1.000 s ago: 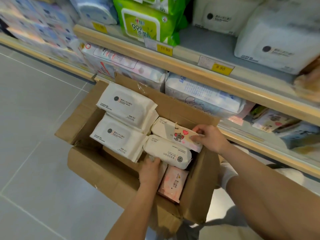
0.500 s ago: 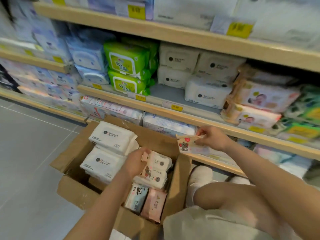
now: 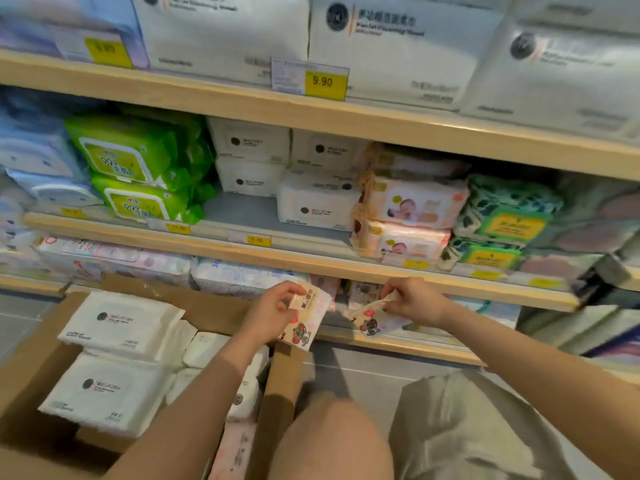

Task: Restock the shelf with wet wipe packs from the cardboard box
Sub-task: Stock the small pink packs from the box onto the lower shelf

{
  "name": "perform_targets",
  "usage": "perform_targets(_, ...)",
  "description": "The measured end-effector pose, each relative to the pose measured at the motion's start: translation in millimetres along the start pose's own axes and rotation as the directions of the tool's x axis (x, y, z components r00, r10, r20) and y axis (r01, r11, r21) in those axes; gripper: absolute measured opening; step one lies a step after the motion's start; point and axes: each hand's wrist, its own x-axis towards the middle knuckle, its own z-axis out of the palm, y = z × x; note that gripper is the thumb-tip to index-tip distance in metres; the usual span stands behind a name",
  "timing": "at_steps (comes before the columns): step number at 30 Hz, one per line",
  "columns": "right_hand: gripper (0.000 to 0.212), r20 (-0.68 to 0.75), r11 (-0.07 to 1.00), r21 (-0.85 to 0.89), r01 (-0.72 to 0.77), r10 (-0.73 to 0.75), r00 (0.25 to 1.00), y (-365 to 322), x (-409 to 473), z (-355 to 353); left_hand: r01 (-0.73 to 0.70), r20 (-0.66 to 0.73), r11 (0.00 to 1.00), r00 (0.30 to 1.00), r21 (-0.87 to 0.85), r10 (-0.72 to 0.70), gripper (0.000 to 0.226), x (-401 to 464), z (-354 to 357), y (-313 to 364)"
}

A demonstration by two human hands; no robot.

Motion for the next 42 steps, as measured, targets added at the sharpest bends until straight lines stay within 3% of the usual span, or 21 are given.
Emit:
perform_targets(6, 0.016, -0.074, 0.988, 0.109, -0.110, 0.118, 0.990, 54.0, 11.9, 40.5, -0.015, 0.020, 1.000, 1.000, 0.012, 0.015, 0.040, 34.2, 32.9, -16.3)
perform_targets(16, 0.013, -0.261, 0.897, 0.371, -0.240, 0.349, 0.900, 105.6, -13.1, 78.0, -0.044, 0.062, 0.999, 0.997, -0.019, 0.045, 0.037, 98.6, 119.6, -32.9)
perform_targets(22, 0.011, -0.288, 0.871, 0.403, -0.282, 0.413, 0.864, 130.9, -29.0, 96.8, -0.112, -0.097, 0.992, 0.990, -0.060, 0.106, 0.017, 124.2, 161.1, -30.2)
perform_targets(26, 0.014, -0.284, 0.857, 0.428, -0.289, 0.431, 0.857, 145.7, -31.1, 111.4, -0.066, -0.072, 0.996, 0.996, -0.066, 0.061, 0.021, 129.9, 186.3, -42.2)
perform_targets(36, 0.011, -0.318, 0.850, 0.466, -0.246, 0.421, 0.850, 157.9, -30.5, 114.3, -0.114, 0.087, 0.962, 0.992, 0.248, 0.095, 0.042, 134.0, 212.1, -61.1)
perform_targets(42, 0.007, -0.319, 0.857, 0.452, -0.247, 0.414, 0.852, 155.9, -24.1, 105.9, -0.112, 0.096, 0.949, 0.992, 0.293, 0.088, 0.041, 129.7, 208.5, -62.9)
